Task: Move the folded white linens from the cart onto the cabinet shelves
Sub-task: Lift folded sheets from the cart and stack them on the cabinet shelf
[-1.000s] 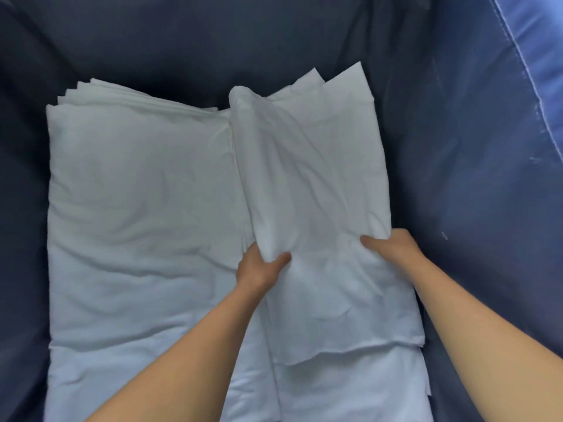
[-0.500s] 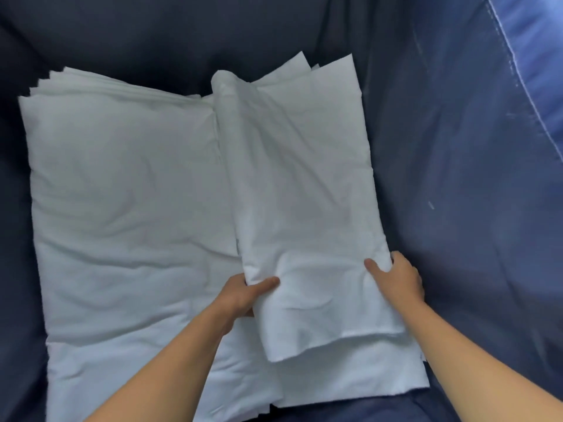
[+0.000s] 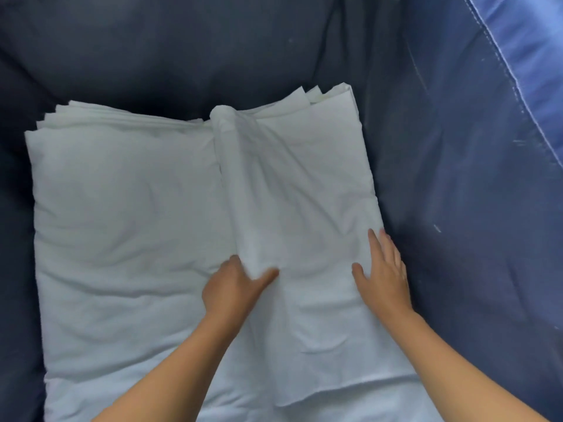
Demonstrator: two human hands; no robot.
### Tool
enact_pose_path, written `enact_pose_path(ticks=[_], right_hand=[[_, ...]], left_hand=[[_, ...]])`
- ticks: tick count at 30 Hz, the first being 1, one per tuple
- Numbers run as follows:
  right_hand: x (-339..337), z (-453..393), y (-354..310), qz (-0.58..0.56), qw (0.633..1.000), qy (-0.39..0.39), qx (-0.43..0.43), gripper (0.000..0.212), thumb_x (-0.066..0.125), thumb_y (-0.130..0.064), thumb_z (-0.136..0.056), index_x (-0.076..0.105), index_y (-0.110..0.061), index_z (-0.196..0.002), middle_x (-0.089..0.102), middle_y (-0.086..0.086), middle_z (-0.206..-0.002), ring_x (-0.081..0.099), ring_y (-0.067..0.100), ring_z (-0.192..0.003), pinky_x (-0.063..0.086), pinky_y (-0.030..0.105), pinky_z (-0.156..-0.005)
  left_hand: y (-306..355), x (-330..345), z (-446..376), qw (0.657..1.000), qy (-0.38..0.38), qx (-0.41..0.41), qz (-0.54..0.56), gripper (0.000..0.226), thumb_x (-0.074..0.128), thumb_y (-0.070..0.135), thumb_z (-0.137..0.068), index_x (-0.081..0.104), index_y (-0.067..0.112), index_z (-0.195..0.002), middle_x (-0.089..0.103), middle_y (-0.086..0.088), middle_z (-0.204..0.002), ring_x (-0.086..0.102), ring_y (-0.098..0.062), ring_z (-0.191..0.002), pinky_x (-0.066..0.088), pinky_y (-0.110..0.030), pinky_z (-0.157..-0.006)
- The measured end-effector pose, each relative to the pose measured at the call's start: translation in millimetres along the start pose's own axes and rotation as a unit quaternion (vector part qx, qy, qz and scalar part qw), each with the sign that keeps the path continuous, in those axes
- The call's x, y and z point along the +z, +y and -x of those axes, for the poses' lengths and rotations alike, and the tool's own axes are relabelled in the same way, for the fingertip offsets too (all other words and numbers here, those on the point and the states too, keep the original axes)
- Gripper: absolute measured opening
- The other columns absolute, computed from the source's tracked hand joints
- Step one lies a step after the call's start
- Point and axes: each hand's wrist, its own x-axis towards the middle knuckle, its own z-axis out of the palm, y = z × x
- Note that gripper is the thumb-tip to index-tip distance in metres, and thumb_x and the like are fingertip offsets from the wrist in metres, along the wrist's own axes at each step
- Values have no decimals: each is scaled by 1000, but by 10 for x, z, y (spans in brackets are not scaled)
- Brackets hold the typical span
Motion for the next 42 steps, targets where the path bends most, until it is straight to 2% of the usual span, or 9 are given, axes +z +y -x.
enact_pose_path(ticks=[2,4,6,10,19,28,34,38,42], right_hand=[[-62,-269,-143,-4,1000,3,-23,76,54,-34,-98,12,-20,-159,-1,1,-167,1,19,-153,14,40,-123],[-141,-596,-303,4,999,10,-42,78,53,-40,-98,10,-21,-159,-4,3,-167,-4,20,-153,9,41,-124],[-212,-921,-456,20,998,5,-59,80,50,-46,-98,5,-22,-159,-10,4,-166,-10,19,-152,2,39,-124],[-307,-1500,-758,55,994,-11,-95,91,46,-60,-95,-9,-23,-158,-21,3,-164,-21,19,-151,-9,38,-123],[-13,-2007,-736,171,979,-52,-99,112,35,-82,-83,-21,-17,-155,-35,12,-158,-36,25,-144,-14,48,-121],[9,-1971,-839,144,984,-86,-66,106,40,-73,-87,-20,-17,-155,-33,12,-159,-33,25,-146,-14,49,-120],[402,-1292,-638,88,995,-24,-43,90,27,-65,-95,-17,-16,-156,-25,8,-163,-27,20,-149,-15,43,-121],[543,-1211,-555,84,995,-30,-37,89,24,-66,-95,-18,-17,-156,-25,6,-163,-27,19,-149,-16,41,-121],[398,-1264,-624,80,993,-83,-29,91,28,-67,-96,-19,-17,-156,-27,7,-162,-26,21,-149,-14,43,-121]], left_hand=[[139,-24,-190,994,97,42,6,84,68,77,-67,48,13,-117,57,-6,-116,56,-33,-111,48,-41,-76],[260,-53,-434,982,159,95,-20,99,70,72,-68,42,6,-135,46,-18,-139,45,-39,-130,43,-48,-96],[390,-135,-690,973,160,154,-68,105,64,69,-77,24,9,-154,17,-20,-163,16,-36,-150,21,-48,-118],[680,-271,-1202,950,131,235,-155,95,46,69,-90,5,18,-160,-13,-12,-166,-15,-29,-153,-3,-47,-124],[643,-202,-1855,941,167,231,-181,81,15,62,-94,17,15,-160,0,-16,-167,-7,-32,-154,-5,-51,-123],[762,-296,-1723,955,86,160,-236,83,14,67,-95,-9,19,-159,-21,-14,-164,-24,-32,-150,-12,-55,-120],[486,283,-1096,944,178,240,-142,82,31,63,-94,24,14,-158,7,-23,-165,0,-39,-153,5,-56,-122],[462,376,-1138,942,177,233,-163,83,30,65,-93,19,16,-160,2,-21,-166,-5,-38,-153,-1,-56,-122],[511,244,-1119,954,114,212,-176,87,25,70,-93,3,21,-161,-14,-18,-165,-19,-35,-151,-13,-53,-120]])
